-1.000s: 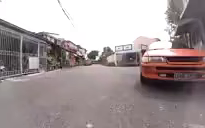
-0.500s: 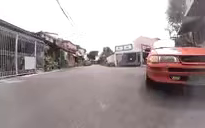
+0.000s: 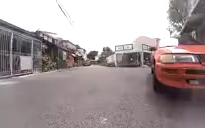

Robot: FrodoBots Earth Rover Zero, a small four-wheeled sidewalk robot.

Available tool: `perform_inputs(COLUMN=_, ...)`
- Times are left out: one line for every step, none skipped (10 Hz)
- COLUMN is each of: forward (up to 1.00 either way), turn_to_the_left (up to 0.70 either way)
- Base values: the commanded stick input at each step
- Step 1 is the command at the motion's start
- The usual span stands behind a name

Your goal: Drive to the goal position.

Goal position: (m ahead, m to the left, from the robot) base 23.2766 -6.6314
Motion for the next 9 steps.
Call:
perform_inputs(forward=0.70, turn_to_the_left=0.00)
perform_inputs(forward=0.70, turn_to_the_left=0.00)
perform_inputs(forward=0.70, turn_to_the_left=0.00)
perform_inputs(forward=0.70, turn_to_the_left=0.00)
perform_inputs(forward=0.70, turn_to_the_left=0.00)
perform_inputs(forward=0.70, turn_to_the_left=0.00)
perform_inputs(forward=0.70, turn_to_the_left=0.00)
perform_inputs(forward=0.70, turn_to_the_left=0.00)
perform_inputs(forward=0.70, turn_to_the_left=0.00)
